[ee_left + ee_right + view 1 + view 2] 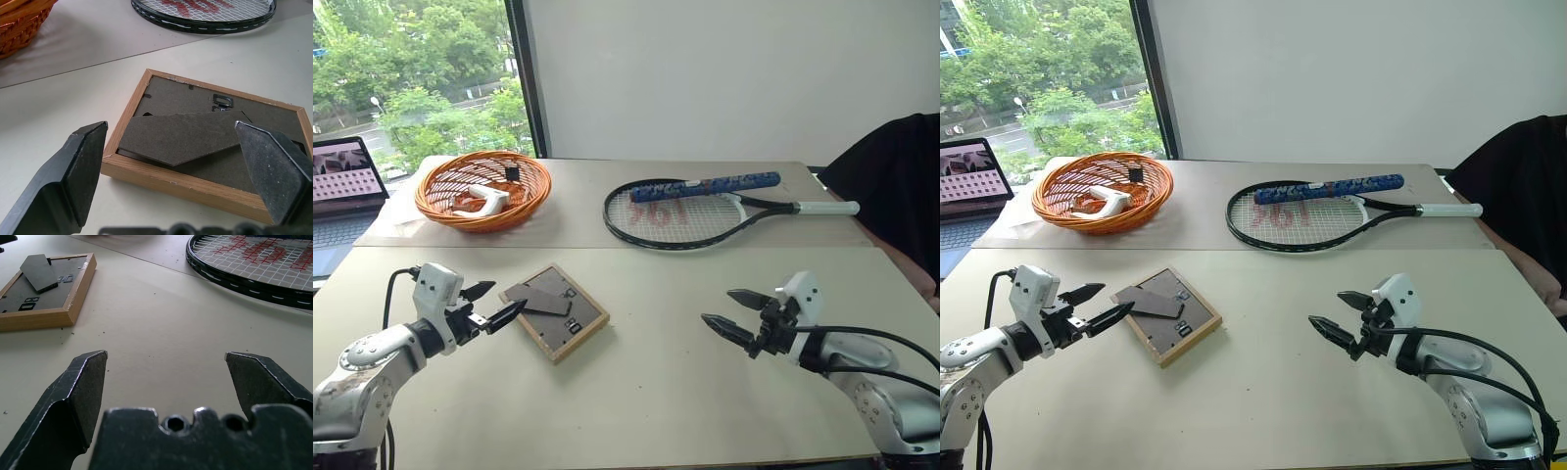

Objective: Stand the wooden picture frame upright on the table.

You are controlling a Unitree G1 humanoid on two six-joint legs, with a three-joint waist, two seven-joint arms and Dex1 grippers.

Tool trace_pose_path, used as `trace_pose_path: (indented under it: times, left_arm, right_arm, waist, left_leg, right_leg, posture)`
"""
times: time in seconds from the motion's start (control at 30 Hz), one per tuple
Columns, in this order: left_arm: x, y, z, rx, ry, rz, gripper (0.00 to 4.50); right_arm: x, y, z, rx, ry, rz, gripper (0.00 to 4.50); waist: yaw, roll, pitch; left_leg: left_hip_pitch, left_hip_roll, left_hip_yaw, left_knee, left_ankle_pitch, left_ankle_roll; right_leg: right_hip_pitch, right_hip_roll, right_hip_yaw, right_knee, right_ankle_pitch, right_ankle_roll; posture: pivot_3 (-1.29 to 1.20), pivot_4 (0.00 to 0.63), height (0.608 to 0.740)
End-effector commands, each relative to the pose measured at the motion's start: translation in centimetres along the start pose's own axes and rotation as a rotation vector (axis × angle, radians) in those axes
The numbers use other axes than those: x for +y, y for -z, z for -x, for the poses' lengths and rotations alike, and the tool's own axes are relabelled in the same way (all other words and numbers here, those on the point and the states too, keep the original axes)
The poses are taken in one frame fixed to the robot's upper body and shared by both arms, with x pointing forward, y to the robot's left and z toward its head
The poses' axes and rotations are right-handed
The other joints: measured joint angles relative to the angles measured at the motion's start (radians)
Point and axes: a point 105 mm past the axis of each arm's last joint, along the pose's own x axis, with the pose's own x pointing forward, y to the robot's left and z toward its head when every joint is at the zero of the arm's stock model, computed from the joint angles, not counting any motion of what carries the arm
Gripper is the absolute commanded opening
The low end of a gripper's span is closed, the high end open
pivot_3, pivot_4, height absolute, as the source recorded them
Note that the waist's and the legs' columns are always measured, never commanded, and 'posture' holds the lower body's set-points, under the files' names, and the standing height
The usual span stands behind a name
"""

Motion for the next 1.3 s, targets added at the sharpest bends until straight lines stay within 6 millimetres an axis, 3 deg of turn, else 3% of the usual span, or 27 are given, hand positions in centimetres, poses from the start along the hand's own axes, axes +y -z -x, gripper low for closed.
trace_pose_path:
  times: [0.03,0.1,0.2,0.43,0.53,0.57,0.77,0.9,1.0,1.3]
  left_arm:
    - [-0.4,-2.0,0.8,-0.047,0.070,-0.004,4.50]
    - [-0.7,-3.2,1.6,-0.065,0.128,0.014,4.50]
    - [-0.1,-3.4,2.4,-0.051,0.112,0.086,3.70]
    - [0.6,0.9,4.8,0.150,-0.023,0.207,1.12]
    - [0.9,2.6,5.0,0.220,-0.070,0.197,0.05]
    - [0.8,2.9,4.9,0.228,-0.081,0.193,0.00]
    - [-1.6,4.5,0.9,0.252,-0.072,0.161,0.00]
    - [-3.2,5.5,-1.8,0.264,-0.064,0.110,0.00]
    - [-3.9,5.7,-3.0,0.266,-0.033,0.064,0.00]
    - [-7.5,8.0,-1.7,0.412,0.222,0.027,0.00]
  right_arm:
    - [0.1,-2.3,-0.1,-0.057,-0.041,0.049,4.46]
    - [0.7,-3.9,-0.7,-0.070,-0.121,0.068,4.46]
    - [1.1,-4.0,-2.1,-0.006,-0.199,0.153,3.67]
    - [2.1,-4.4,-10.2,0.007,-0.320,0.345,1.33]
    - [2.9,-2.8,-13.2,0.049,-0.364,0.409,0.33]
    - [3.0,-2.3,-14.1,0.062,-0.368,0.426,0.05]
    - [5.2,-0.1,-18.9,0.102,-0.418,0.440,0.05]
    - [7.4,0.9,-19.2,0.097,-0.547,0.408,0.05]
    - [9.5,1.1,-17.5,0.058,-0.683,0.374,0.05]
    - [12.1,1.1,-11.0,0.081,-0.743,0.330,0.05]
  waist:
    - [0.000,0.000,0.000]
    - [-0.007,0.000,0.000]
    - [-0.011,0.001,0.000]
    - [-0.029,0.000,0.000]
    - [-0.020,0.000,0.000]
    - [-0.016,0.000,0.000]
    - [0.003,0.000,0.000]
    - [0.013,0.001,-0.001]
    - [0.034,0.005,-0.004]
    - [0.050,0.012,-0.009]
  left_leg:
    - [0.000,0.000,0.000,0.000,0.000,0.000]
    - [-0.003,0.000,-0.002,0.002,0.000,0.000]
    - [-0.005,0.000,-0.003,0.005,0.000,0.000]
    - [-0.008,0.000,-0.008,0.006,0.000,0.001]
    - [-0.011,0.000,-0.011,0.005,0.000,0.001]
    - [-0.011,0.000,-0.011,0.005,0.000,0.000]
    - [-0.011,0.000,-0.012,0.007,0.000,-0.001]
    - [-0.011,0.000,-0.012,0.007,0.001,-0.001]
    - [-0.011,0.000,-0.013,0.007,0.001,-0.001]
    - [-0.010,0.000,-0.013,0.008,0.001,-0.002]
  right_leg:
    - [0.000,0.000,0.000,0.000,0.000,0.000]
    - [-0.001,0.000,-0.002,0.000,0.000,0.000]
    - [-0.002,0.000,-0.003,0.001,0.001,0.001]
    - [-0.002,0.000,-0.010,0.001,0.000,-0.001]
    - [-0.002,-0.001,-0.015,0.001,-0.001,-0.002]
    - [-0.002,-0.001,-0.015,0.001,-0.001,-0.002]
    - [-0.001,-0.001,-0.017,0.002,0.000,-0.002]
    - [0.000,-0.001,-0.017,0.002,0.000,-0.002]
    - [0.000,-0.001,-0.017,0.002,0.000,-0.002]
    - [-0.001,-0.001,-0.018,0.003,0.000,-0.002]
  posture:
    - [0.00,0.150,0.703]
    - [0.00,0.150,0.703]
    - [0.00,0.150,0.703]
    - [0.00,0.150,0.703]
    - [0.00,0.150,0.703]
    - [0.00,0.150,0.703]
    - [0.00,0.150,0.703]
    - [0.00,0.150,0.703]
    - [0.00,0.150,0.703]
    - [0.00,0.150,0.703]
